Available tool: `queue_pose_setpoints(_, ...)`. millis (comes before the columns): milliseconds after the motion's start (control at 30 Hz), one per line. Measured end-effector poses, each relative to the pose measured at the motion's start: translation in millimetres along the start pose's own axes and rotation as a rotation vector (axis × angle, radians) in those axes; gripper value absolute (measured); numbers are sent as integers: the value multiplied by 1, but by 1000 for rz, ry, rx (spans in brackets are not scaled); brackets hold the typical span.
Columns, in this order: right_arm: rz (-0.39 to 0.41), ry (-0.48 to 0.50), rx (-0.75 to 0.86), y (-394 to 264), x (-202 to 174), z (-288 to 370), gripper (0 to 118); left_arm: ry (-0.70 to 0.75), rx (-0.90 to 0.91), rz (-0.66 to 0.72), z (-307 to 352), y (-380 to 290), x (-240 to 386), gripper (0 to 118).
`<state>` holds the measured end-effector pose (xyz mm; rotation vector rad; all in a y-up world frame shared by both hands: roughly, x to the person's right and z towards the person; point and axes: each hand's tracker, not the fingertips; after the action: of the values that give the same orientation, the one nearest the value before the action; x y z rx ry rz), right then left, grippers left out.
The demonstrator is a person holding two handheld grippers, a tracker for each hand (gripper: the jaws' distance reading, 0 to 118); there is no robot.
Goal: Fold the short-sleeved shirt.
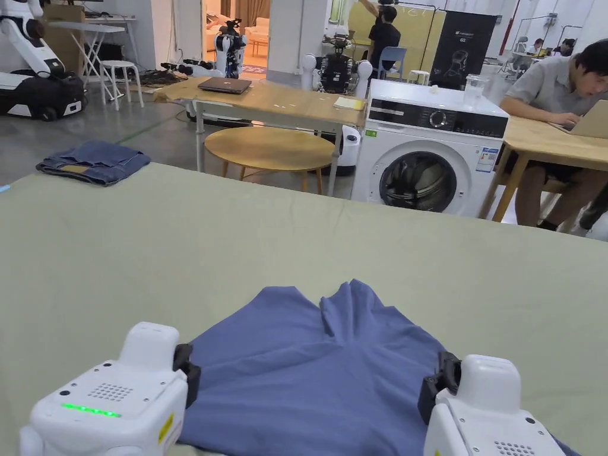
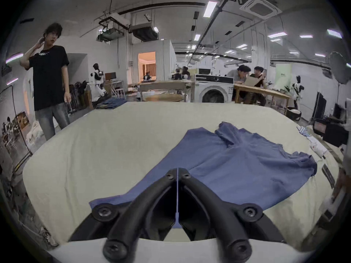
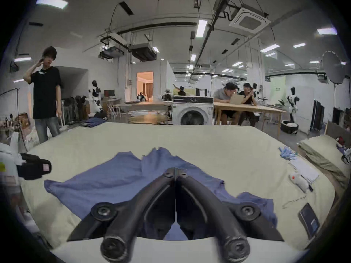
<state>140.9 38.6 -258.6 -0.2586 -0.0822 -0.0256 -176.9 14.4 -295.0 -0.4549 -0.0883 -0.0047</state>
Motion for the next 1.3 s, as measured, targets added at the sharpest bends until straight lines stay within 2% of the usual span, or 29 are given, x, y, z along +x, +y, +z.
queue_pose_setpoints(133,-18,71,-11,-2,-10,-3,0,5,-44,25,2,1,-5,0)
queue_pose_setpoints(200,10,70,-25,-5,-14,-6,0,31,-105,43,0,1,-22,0)
queue_pose_setpoints(333,34,93,-77,-12,-13,-18,0,59,-193,209,-9,2,-84,0)
queue_pose_setpoints(433,39,95,-111,-18,-12,-27,0,92,-274,261,-22,5,-130,0)
queue_pose_setpoints(533,48,97,-149,-24,-10,-35,0,66,-393,337,-37,9,-162,2)
queue_pose_setpoints(600,55,92,-172,-28,-9,-39,0,34,-440,371,-43,12,-172,39)
queue_pose_setpoints(633,55,93,-179,-31,-8,-41,0,36,-476,365,-46,11,-174,50)
queue_pose_setpoints(733,62,83,-204,-35,-7,-42,0,104,-534,321,-58,4,-175,60)
queue_pose_setpoints(800,61,80,-212,-37,-5,-44,0,125,-560,319,-70,-5,-174,60)
queue_pose_setpoints(900,61,75,-237,-40,-2,-47,0,173,-698,329,-90,-26,-165,60)
queue_pose_setpoints(1033,64,65,-261,-42,3,-51,0,238,-636,270,-95,-31,-154,60)
queue_pose_setpoints(1100,59,55,-274,-41,7,-54,0,218,-627,188,-96,-29,-145,44)
queue_pose_setpoints(1133,59,55,-281,-40,9,-59,0,216,-621,196,-96,-27,-142,31)
queue_pose_setpoints(1167,61,55,-285,-39,11,-63,0,192,-611,205,-96,-26,-142,7)
queue_pose_setpoints(1200,67,51,-294,-35,14,-68,0,159,-599,232,-97,-26,-142,0)
queue_pose_setpoints(1300,79,51,-320,-20,29,-94,0,166,-590,222,-93,-30,-147,0)
